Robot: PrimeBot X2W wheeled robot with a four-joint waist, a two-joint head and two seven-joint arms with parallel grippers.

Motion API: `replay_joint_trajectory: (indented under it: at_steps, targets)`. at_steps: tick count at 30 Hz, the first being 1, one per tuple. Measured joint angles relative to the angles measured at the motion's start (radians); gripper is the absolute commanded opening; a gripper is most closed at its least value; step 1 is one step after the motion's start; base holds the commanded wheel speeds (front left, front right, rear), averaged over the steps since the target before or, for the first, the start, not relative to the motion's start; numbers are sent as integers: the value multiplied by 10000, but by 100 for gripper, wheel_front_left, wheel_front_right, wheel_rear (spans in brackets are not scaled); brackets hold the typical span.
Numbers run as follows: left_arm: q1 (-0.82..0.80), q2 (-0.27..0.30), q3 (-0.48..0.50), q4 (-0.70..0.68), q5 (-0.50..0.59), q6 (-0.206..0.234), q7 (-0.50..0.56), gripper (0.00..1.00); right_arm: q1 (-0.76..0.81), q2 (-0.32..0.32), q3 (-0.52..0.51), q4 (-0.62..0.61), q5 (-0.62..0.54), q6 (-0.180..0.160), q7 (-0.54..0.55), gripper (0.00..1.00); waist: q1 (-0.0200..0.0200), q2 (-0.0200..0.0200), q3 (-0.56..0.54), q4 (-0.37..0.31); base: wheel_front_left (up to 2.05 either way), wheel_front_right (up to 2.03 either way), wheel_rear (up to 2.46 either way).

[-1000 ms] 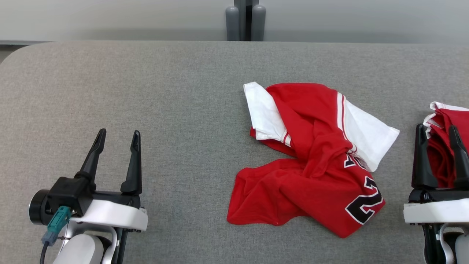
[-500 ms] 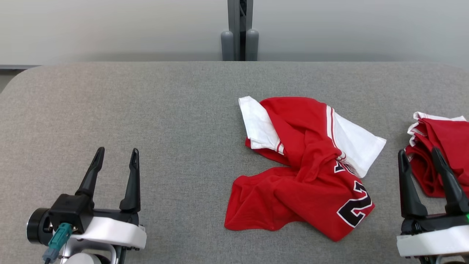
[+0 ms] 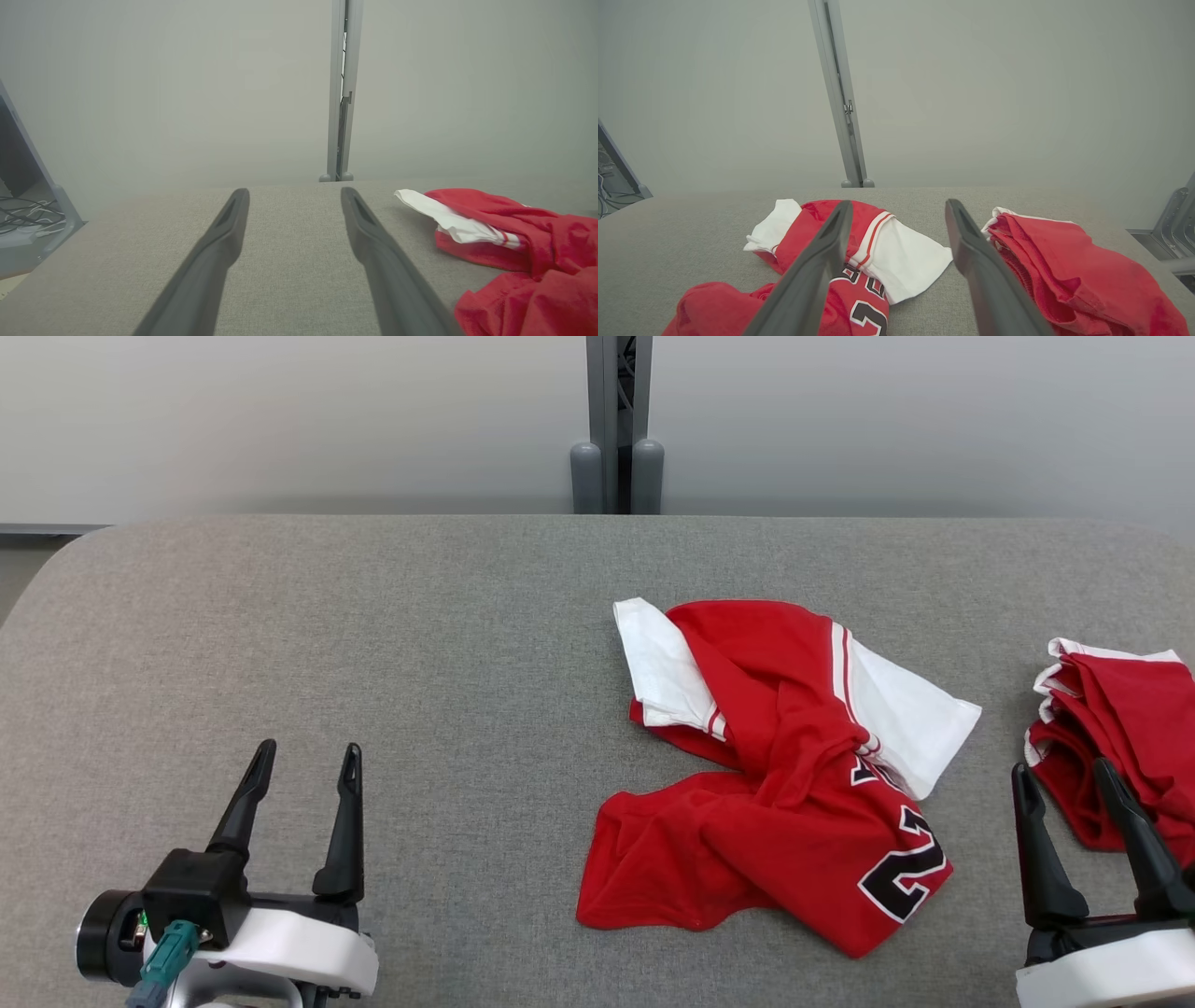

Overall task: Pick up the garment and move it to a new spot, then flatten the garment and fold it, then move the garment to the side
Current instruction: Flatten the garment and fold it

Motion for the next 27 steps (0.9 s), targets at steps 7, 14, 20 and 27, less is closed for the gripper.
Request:
replay_joint_trajectory:
  at_steps: [7,14,20,27]
  targets:
    - [0,-17,-54,67,-17,6,29,100,3,-2,50,12,27,0,33,100,0,0,-125,7,0,0,0]
    - [-83,-40,-198,-46,12,-4,31,100,16,-2,46,-2,82,0,77,100,0,0,-137,49,0,0,0]
    - [-1218,-487,-1327,-313,8,-980,602,100,-25,0,104,-61,81,0,119,100,0,0,69,31,0,0,0]
    - [-1684,-1197,-3269,201,-383,-2284,2343,100,-215,0,240,-46,157,0,56,100,0,0,375,-396,0,0,0]
